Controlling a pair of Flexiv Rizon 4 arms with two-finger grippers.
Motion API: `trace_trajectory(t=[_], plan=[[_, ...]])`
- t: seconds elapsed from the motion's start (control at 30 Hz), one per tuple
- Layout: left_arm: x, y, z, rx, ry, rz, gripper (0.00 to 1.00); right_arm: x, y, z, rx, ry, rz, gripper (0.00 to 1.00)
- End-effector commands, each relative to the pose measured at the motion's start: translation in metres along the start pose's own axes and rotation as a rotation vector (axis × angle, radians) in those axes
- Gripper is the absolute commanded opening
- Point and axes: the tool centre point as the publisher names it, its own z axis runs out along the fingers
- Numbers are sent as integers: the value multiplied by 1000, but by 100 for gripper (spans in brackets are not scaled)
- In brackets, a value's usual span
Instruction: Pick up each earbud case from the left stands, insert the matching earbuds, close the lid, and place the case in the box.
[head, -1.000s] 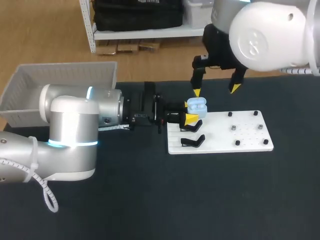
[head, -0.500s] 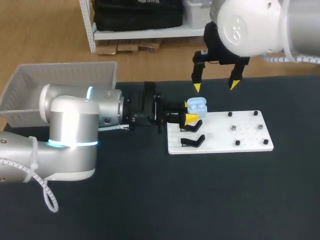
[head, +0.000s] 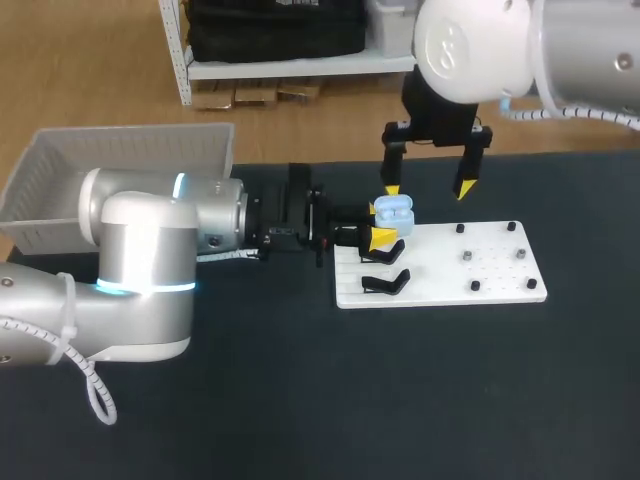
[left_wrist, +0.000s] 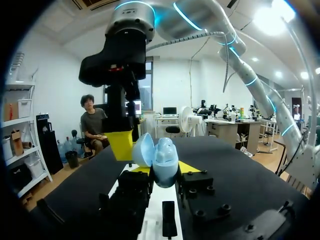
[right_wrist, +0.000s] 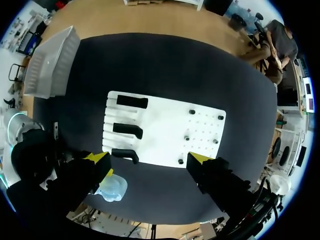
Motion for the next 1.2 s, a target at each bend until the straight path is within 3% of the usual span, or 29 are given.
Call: trace_trajectory(t=[0.03, 0.33, 0.67, 0.8, 1.03, 1.2], plan=[[1, 0, 1, -4, -3, 2, 0, 19, -1, -2, -3, -21, 2, 100], [1, 0, 1, -4, -3, 2, 0, 34, -4, -7, -21, -43, 19, 100], [1, 0, 1, -4, -3, 2, 0, 45, -25, -53, -75, -206, 29, 100], [-17, 9, -38, -74, 28, 37, 0, 54, -29, -62, -137, -226, -8, 100], [-51, 19, -105, -192, 109, 118, 0, 54, -29, -62, -137, -226, -8, 100], [-58, 37, -152, -289, 204, 137, 0, 54, -29, -62, -137, -226, -8, 100]])
